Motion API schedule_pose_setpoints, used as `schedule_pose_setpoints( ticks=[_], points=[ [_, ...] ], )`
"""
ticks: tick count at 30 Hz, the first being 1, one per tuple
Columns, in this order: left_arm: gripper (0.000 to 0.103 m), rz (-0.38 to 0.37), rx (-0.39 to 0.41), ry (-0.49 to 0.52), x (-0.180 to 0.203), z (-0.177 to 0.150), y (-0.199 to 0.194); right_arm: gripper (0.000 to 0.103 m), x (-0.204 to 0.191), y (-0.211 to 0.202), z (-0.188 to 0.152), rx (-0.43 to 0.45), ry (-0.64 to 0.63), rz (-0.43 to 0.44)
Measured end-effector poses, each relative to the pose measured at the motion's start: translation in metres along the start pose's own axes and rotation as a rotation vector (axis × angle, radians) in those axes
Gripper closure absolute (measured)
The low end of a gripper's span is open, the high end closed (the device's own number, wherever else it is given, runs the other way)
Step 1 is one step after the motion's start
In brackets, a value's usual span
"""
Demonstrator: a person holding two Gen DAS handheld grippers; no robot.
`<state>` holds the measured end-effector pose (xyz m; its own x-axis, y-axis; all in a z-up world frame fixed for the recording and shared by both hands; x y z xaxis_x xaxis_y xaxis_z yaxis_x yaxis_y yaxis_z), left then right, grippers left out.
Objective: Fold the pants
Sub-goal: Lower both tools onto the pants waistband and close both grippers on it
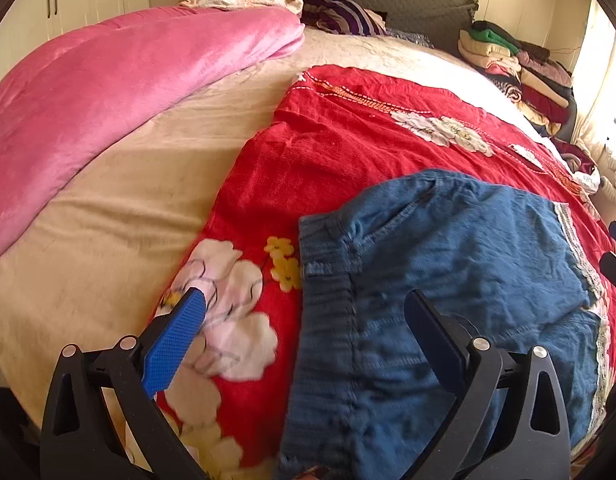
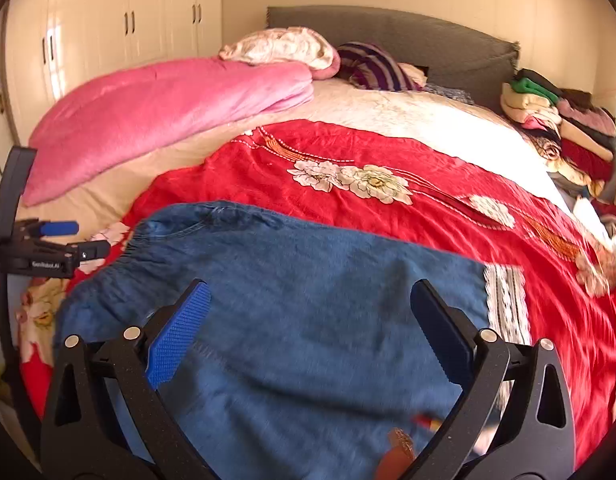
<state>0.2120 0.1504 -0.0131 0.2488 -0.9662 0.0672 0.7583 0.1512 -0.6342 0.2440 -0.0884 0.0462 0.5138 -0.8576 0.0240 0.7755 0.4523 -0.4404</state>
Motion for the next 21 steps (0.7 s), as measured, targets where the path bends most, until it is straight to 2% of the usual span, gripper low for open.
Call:
schedule_pose_setpoints(
  ticks=[6, 12, 17, 18, 20, 21],
  points=[
    [0.004, -0.004, -0.014, 0.059, 0.001, 0.016, 0.038, 0.008, 0.005, 0.041, 0.007, -0.058, -0.011, 0.017],
    [0.004, -0.038, -0.036, 0.064, 0.002, 0.021, 0.065, 0.008, 0.002, 0.074, 0.015, -0.096, -0.056, 0.047],
    [0.007, -0.054, -0.013, 0.128, 0.014, 0.023, 0.079, 0.008, -0.005, 0.099, 0.019, -0.117, -0.106, 0.074],
    [0.012, -0.076, -0.012, 0.131, 0.017, 0.022, 0.082, 0.008, -0.007, 0.104, 0.019, -0.125, -0.117, 0.080],
    [0.056, -0.096, -0.030, 0.132, 0.020, 0.021, 0.087, 0.008, -0.012, 0.114, 0.019, -0.133, -0.152, 0.087],
    [0.059, -0.125, -0.038, 0.118, 0.021, 0.020, 0.089, 0.008, -0.015, 0.117, 0.019, -0.135, -0.170, 0.090]
  ],
)
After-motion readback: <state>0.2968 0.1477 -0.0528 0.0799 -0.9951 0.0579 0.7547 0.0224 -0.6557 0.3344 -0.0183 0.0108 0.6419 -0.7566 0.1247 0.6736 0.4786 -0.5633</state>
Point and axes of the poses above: each gripper's, at about its wrist camera, not at the fingertips, and y roughly the way its jaws point, x to its right, z to its top, the point moved 2 cm from there along y, roughly the way its jaws point, and after that the axes turned 14 degrees about x, right-handed, at the moved point
